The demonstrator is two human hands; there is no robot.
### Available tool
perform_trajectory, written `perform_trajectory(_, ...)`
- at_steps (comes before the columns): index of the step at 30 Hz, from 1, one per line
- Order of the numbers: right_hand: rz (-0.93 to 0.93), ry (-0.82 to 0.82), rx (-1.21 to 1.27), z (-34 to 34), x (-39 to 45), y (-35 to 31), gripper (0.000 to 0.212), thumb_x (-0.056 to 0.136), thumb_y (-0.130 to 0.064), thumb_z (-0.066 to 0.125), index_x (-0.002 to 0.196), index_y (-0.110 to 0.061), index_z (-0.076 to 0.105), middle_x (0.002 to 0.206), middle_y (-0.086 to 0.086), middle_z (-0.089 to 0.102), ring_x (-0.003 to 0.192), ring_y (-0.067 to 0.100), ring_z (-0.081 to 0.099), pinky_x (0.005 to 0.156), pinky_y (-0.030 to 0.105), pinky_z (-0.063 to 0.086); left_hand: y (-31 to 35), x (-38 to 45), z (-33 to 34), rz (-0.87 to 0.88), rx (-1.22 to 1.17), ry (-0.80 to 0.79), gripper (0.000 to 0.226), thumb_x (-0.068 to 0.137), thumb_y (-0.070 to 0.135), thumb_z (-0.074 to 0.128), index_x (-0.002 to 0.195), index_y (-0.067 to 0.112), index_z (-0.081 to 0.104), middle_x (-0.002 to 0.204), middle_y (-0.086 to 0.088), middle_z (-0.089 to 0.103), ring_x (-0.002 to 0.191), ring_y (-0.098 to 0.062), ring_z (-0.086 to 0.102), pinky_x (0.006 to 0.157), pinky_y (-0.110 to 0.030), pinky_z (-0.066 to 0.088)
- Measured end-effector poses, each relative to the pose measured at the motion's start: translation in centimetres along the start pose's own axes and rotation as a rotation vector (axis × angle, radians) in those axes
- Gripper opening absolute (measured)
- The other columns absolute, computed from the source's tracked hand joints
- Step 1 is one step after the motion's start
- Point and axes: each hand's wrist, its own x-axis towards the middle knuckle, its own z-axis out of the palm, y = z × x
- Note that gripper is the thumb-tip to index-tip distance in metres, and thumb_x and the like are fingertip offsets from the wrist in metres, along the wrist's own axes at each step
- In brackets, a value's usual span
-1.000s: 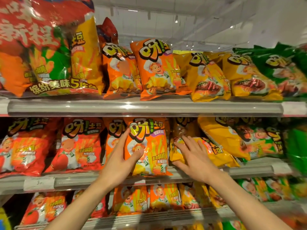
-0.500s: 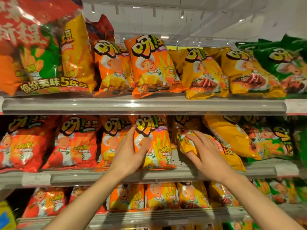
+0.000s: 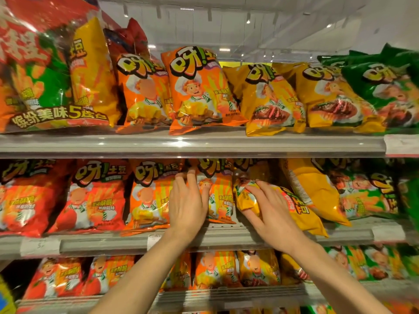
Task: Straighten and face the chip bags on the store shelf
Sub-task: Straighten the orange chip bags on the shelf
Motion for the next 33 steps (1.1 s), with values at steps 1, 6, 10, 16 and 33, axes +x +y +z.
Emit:
perform_trajectory(1, 0.002, 0.0, 0.001, 0.0, 0.0, 0.0, 0.065, 0.094, -0.059, 0.033, 0.152, -0.029, 0.031, 0.161, 0.004, 0.023, 0.149, 0.023, 0.018, 0.122, 0.046, 0.016, 0.0, -0.1, 0.2, 0.01, 0.032, 0.015, 0.051, 0.1, 0.045, 0.048, 0.134, 0.008, 0.047, 0.111, -0.016, 0.056, 0.095, -0.03, 0.058, 0.074, -0.04, 0.053)
perform_trajectory(6, 0.021, 0.02, 0.016, 0.1, 0.1, 0.1, 0.07, 0.09, -0.065, 0.026, 0.151, -0.031, 0.032, 0.16, 0.002, 0.026, 0.148, 0.022, 0.022, 0.12, 0.047, 0.02, -0.6, -0.2, 0.5, 0.049, 0.137, -0.08, 0.05, 0.098, 0.053, 0.044, 0.121, 0.011, 0.054, 0.105, -0.014, 0.06, 0.09, -0.029, 0.06, 0.071, -0.039, 0.051)
perform_trajectory(10, 0.011, 0.014, -0.012, 0.4, 0.1, 0.0, 0.073, 0.09, -0.068, 0.026, 0.153, -0.031, 0.029, 0.161, 0.001, 0.025, 0.15, 0.021, 0.018, 0.122, 0.046, 0.016, -1.9, 0.0, 0.0, 0.094, 0.103, -0.133, 0.049, 0.096, 0.057, 0.044, 0.118, 0.014, 0.055, 0.109, -0.01, 0.058, 0.095, -0.025, 0.06, 0.072, -0.034, 0.053)
perform_trajectory(16, 0.023, -0.024, -0.092, 0.6, 0.1, -0.4, 0.083, 0.086, -0.076, 0.016, 0.158, -0.035, 0.011, 0.167, -0.002, 0.007, 0.154, 0.015, -0.003, 0.124, 0.042, -0.003, -3.7, -0.5, -2.7, 0.148, -0.249, -0.213, 0.047, 0.096, 0.046, 0.055, 0.135, 0.02, 0.049, 0.124, 0.003, 0.051, 0.109, -0.013, 0.055, 0.088, -0.028, 0.049)
perform_trajectory(33, 0.536, 0.203, 0.364, 1.4, -12.1, -4.4, 0.034, 0.091, -0.048, 0.059, 0.122, -0.033, 0.056, 0.109, -0.012, 0.062, 0.095, -0.002, 0.061, 0.077, 0.017, 0.048, -5.6, -9.7, -2.9, -0.146, -0.795, -0.598, 0.008, 0.092, 0.03, 0.063, 0.089, 0.023, 0.067, 0.081, -0.002, 0.069, 0.076, -0.011, 0.065, 0.067, -0.024, 0.048)
